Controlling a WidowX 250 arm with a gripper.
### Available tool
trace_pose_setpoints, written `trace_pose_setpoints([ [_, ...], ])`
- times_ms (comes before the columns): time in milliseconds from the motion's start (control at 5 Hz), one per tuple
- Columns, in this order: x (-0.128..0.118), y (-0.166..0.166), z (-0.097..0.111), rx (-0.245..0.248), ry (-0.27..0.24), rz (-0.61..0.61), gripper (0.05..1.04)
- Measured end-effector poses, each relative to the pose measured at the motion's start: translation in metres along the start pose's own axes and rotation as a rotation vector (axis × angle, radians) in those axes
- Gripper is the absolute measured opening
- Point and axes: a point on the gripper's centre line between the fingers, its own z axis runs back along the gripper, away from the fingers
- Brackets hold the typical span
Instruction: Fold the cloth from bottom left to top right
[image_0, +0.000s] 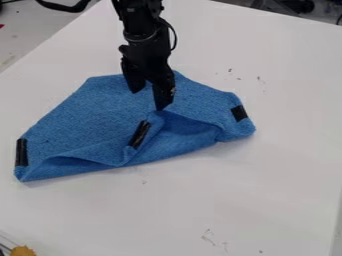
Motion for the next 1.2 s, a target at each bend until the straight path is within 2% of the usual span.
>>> trace_pose_setpoints([
  [200, -0.005, -0.002, -0.009, -0.013, 0.026, 0.003, 1.001],
  [400, -0.026, 0.007, -0.012, -0.005, 0.031, 0.055, 1.001],
  [600, -0.041, 0.026, 0.002, 0.026, -0.008, 0.118, 1.001],
  [800, -0.07, 0.047, 0.017, 0.064, 0.0, 0.186, 1.001],
  [1200, -0.132, 0.068, 0.02, 0.159, 0.05, 0.326, 1.001],
])
